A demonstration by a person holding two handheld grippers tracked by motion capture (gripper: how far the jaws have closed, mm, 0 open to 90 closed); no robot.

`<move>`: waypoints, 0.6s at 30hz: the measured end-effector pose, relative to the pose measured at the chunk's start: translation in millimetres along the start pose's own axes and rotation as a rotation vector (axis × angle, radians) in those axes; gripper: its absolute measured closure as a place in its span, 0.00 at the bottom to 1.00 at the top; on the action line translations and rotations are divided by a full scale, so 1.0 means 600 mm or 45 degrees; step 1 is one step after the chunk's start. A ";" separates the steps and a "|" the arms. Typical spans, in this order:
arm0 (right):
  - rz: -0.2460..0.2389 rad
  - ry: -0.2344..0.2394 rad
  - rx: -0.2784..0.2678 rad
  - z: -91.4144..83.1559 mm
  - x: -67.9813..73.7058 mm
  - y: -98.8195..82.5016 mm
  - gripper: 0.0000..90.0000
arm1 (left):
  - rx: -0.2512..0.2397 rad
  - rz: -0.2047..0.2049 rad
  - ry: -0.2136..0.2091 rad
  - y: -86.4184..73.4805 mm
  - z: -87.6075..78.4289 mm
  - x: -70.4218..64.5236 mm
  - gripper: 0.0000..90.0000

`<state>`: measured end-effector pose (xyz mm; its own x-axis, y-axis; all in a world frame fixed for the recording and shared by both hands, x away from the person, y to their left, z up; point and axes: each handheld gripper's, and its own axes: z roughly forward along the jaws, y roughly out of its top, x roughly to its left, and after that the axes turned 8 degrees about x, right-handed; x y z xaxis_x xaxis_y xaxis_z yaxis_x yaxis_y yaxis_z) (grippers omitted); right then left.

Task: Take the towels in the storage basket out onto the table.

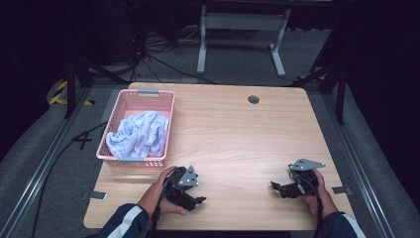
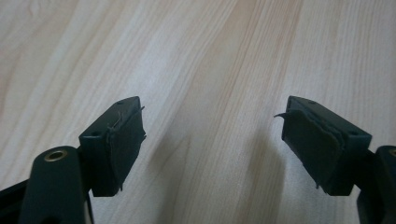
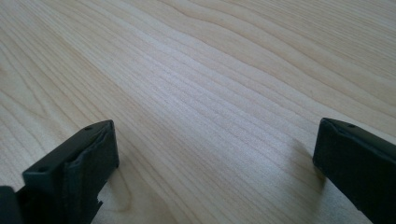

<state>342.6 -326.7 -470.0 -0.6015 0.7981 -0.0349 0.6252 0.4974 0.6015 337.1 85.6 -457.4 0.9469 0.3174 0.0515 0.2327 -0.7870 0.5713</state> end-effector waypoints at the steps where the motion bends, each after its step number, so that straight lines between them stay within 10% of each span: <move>1: 0.000 0.000 0.000 0.000 0.000 0.000 0.00 | 0.007 -0.023 0.001 0.000 -0.003 0.000 0.18; 18: -0.005 0.006 0.001 -0.001 0.000 -0.001 0.01 | -0.105 -0.024 0.127 0.002 -0.073 0.014 0.21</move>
<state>341.8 -327.0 -469.9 -0.6064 0.7944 -0.0337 0.6231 0.5010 0.6006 335.6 110.8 -420.6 0.9149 0.3858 0.1189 0.2272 -0.7354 0.6384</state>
